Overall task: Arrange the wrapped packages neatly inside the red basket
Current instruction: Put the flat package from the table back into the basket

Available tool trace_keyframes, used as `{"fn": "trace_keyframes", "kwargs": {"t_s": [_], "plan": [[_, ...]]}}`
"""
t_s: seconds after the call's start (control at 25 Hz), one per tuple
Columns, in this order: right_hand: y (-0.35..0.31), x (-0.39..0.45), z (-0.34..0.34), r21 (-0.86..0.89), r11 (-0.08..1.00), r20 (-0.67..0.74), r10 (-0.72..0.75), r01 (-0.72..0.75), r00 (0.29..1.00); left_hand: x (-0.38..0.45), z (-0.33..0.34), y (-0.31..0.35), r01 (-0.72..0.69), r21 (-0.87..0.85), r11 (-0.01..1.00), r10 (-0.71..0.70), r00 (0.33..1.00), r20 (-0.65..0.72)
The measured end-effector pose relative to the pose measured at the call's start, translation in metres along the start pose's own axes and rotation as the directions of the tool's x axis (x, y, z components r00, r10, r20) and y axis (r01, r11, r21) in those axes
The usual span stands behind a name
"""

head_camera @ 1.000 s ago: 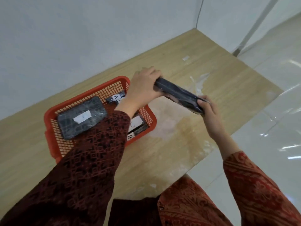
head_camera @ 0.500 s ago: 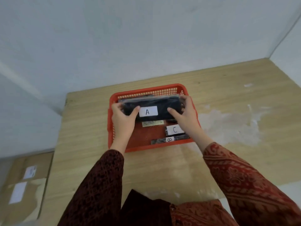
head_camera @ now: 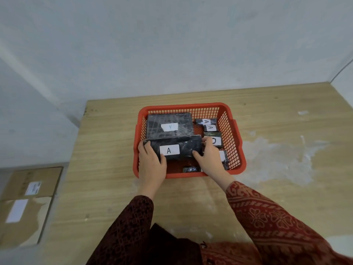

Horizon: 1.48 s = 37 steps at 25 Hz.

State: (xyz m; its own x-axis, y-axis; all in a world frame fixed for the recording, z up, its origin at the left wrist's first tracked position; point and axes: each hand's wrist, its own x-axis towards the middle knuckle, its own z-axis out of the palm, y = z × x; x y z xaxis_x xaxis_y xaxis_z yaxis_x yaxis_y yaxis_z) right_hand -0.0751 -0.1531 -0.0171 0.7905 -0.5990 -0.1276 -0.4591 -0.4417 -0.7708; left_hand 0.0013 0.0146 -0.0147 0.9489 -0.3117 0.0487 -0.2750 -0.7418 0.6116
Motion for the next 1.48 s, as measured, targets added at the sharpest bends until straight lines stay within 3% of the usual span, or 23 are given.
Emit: {"fn": "trace_keyframes", "kwargs": {"t_s": [0.16,0.36,0.68,0.88,1.08,1.28,1.48], "plan": [[0.001,0.0,0.0,0.005,1.0,-0.012,-0.01,0.011,1.0,-0.001,-0.001,-0.001,-0.018,0.046,0.999,0.019,1.0,-0.016],[0.0,0.0,-0.001,-0.03,1.0,-0.004,-0.001,0.001,1.0,-0.003,0.0,-0.005,-0.077,0.086,0.993,0.09,0.985,-0.146],[-0.006,-0.005,-0.002,-0.06,0.998,0.02,-0.011,0.012,1.0,-0.003,-0.007,-0.015,-0.142,0.186,0.972,0.177,0.966,-0.186],[-0.004,0.0,0.004,-0.11,0.994,0.068,0.03,-0.023,0.997,0.005,-0.005,-0.011,-0.198,0.362,0.911,0.202,0.979,0.027],[0.001,0.001,0.005,-0.227,0.972,0.121,0.083,-0.053,0.989,0.009,0.001,-0.002,-0.071,0.361,0.93,-0.04,0.956,0.292],[0.003,0.006,0.006,-0.27,0.962,0.156,0.09,-0.045,0.984,0.018,0.008,-0.003,-0.064,0.362,0.93,-0.094,0.911,0.401],[-0.001,0.004,0.006,-0.249,0.968,0.15,0.031,0.008,0.988,0.031,0.009,-0.007,-0.073,0.336,0.939,-0.08,0.904,0.42]]}}
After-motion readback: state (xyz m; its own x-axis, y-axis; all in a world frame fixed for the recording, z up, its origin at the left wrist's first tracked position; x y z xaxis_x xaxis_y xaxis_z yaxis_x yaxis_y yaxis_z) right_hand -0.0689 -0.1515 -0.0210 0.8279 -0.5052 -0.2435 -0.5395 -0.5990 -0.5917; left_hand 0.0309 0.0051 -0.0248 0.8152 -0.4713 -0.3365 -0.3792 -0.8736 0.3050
